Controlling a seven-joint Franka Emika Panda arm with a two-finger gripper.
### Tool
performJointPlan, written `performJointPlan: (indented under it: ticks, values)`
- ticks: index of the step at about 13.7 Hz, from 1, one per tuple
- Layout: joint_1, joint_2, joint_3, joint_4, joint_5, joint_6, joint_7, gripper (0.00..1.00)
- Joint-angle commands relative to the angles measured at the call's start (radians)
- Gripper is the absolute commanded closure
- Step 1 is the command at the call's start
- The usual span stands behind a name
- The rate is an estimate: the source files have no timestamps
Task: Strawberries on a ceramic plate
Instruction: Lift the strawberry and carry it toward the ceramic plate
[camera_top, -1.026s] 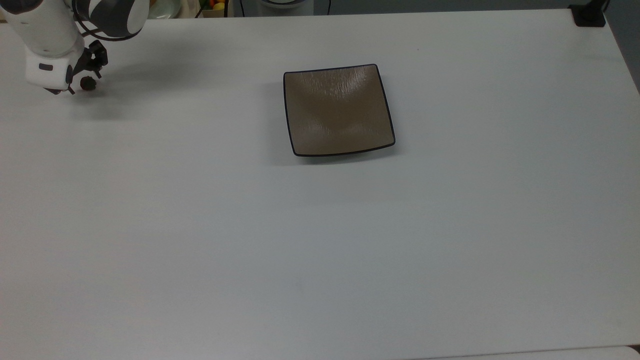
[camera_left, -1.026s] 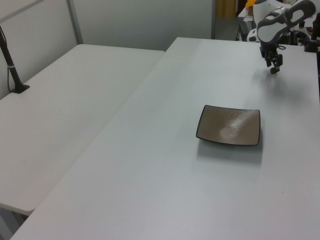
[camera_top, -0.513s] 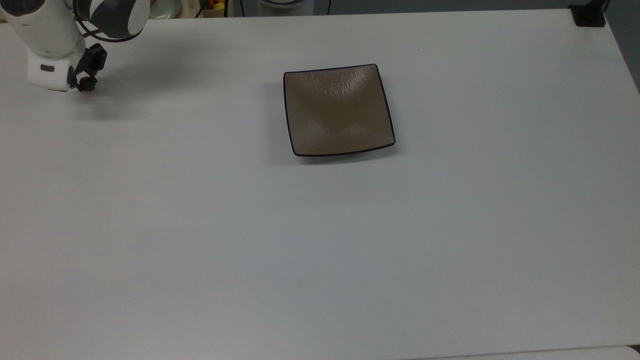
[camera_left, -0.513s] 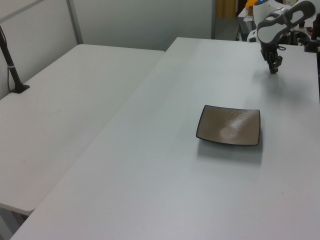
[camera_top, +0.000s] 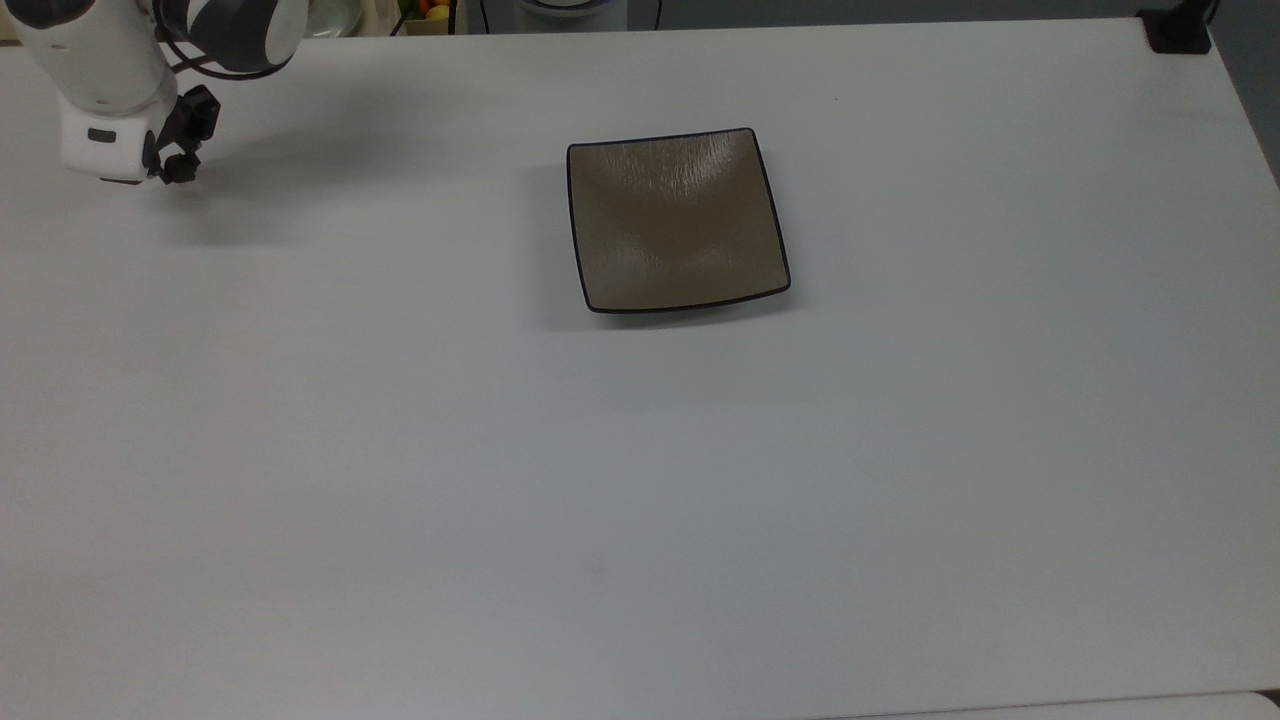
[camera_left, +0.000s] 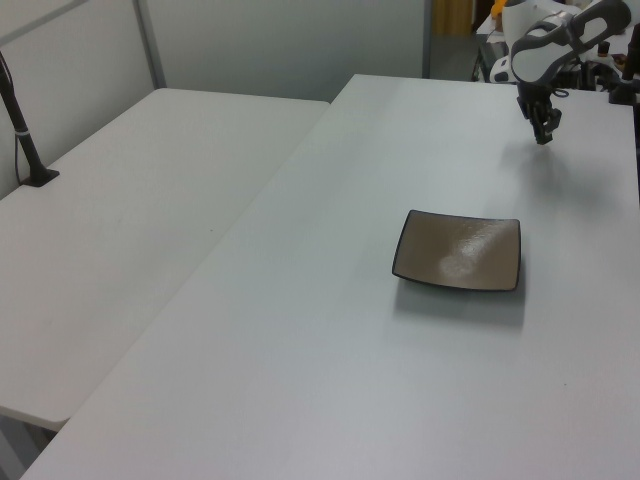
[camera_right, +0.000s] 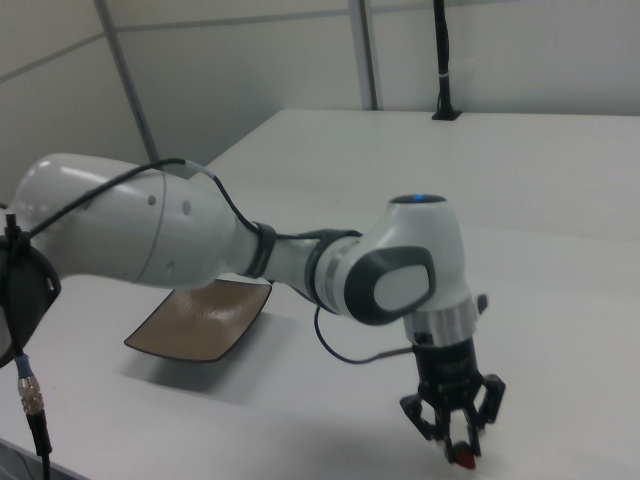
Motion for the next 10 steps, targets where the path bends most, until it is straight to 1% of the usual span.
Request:
performJointPlan:
  ticks: [1, 3, 4, 6, 8, 9, 10]
  values:
    - [0.037, -0.087, 0.015, 0.003, -0.005, -0.113, 0.001, 0.85]
    - [0.043, -0.13, 0.026, 0.029, 0.003, -0.193, 0.027, 0.84]
    - [0.043, -0.138, 0.05, 0.035, 0.003, -0.231, 0.045, 0.84]
    - [0.043, -0.173, 0.11, 0.061, 0.003, -0.315, 0.123, 0.84]
    - [0.042, -0.205, 0.188, 0.1, 0.01, -0.403, 0.208, 0.84]
    - [0.042, -0.21, 0.21, 0.118, 0.024, -0.422, 0.24, 0.84]
    - [0.043, -0.221, 0.243, 0.136, 0.053, -0.449, 0.286, 0.84]
